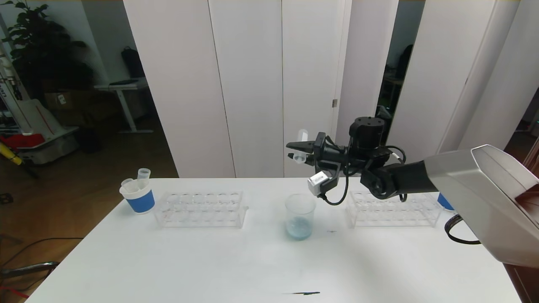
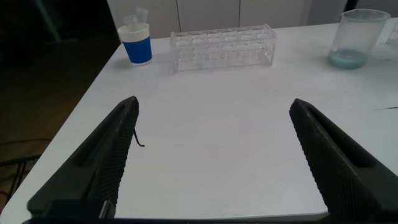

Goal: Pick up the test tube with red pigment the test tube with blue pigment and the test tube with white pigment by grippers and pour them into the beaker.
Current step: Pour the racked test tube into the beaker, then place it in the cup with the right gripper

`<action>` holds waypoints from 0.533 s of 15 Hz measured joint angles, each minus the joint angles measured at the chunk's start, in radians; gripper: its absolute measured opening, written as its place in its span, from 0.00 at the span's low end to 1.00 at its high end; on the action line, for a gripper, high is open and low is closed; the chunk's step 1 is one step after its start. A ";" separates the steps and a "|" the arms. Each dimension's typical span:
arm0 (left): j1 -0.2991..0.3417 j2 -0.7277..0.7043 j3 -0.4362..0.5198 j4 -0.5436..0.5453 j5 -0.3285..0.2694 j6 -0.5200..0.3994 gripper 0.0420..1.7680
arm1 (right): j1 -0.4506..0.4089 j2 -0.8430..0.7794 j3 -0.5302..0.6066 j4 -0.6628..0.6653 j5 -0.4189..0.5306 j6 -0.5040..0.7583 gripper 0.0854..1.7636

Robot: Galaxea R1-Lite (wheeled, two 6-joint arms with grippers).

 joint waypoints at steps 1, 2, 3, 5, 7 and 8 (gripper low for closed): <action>0.000 0.000 0.000 0.000 0.000 0.000 0.98 | 0.001 0.001 -0.004 0.000 0.004 0.000 0.30; 0.000 0.000 0.000 0.000 0.000 0.000 0.98 | 0.002 0.003 -0.005 0.000 0.005 -0.001 0.30; 0.000 0.000 0.000 0.000 0.000 0.000 0.98 | 0.005 0.003 -0.005 0.000 0.003 0.001 0.30; 0.000 0.000 0.000 0.000 0.000 0.000 0.98 | 0.008 0.001 -0.003 -0.003 -0.003 0.019 0.30; 0.000 0.000 0.000 0.000 0.000 0.000 0.98 | 0.011 -0.008 0.000 0.000 -0.013 0.038 0.30; 0.000 0.000 0.000 0.000 0.000 0.000 0.98 | 0.013 -0.017 -0.002 -0.001 -0.030 0.054 0.30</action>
